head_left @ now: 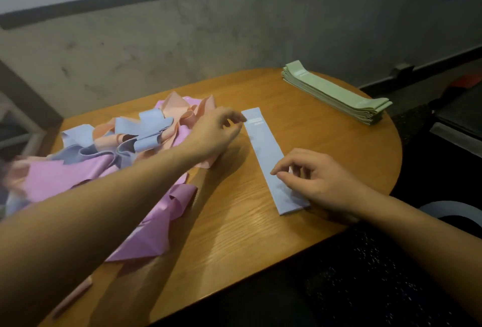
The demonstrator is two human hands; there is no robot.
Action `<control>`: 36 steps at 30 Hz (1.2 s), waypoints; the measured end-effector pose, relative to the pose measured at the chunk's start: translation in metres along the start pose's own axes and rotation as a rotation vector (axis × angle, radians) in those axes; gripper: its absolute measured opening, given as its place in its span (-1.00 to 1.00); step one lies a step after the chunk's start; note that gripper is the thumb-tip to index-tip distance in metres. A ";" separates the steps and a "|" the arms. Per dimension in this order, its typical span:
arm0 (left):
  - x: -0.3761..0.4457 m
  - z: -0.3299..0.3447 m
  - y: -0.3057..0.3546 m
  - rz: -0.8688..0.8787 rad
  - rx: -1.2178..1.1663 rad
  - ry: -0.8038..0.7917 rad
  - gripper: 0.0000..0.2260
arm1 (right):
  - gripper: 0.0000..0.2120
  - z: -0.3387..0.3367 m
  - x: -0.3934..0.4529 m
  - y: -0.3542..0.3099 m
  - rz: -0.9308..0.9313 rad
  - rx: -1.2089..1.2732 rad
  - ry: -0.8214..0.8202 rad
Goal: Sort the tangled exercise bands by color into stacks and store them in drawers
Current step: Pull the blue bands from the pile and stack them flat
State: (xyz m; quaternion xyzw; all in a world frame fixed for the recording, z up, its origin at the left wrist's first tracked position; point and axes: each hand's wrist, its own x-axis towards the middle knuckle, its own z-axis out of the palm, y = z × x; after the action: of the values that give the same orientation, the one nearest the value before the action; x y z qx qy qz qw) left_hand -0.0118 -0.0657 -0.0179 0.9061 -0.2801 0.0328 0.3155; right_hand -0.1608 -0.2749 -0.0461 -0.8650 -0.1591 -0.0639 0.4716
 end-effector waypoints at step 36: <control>-0.157 -0.063 -0.125 -0.040 0.118 0.373 -0.69 | -0.59 0.192 0.191 -0.076 0.429 -0.169 0.221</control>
State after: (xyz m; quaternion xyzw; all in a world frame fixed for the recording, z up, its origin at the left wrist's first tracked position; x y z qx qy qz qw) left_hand -0.0702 0.1283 -0.0739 0.9065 -0.1964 0.2103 0.3088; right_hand -0.0143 -0.0355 -0.0410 -0.9032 0.0866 -0.0696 0.4147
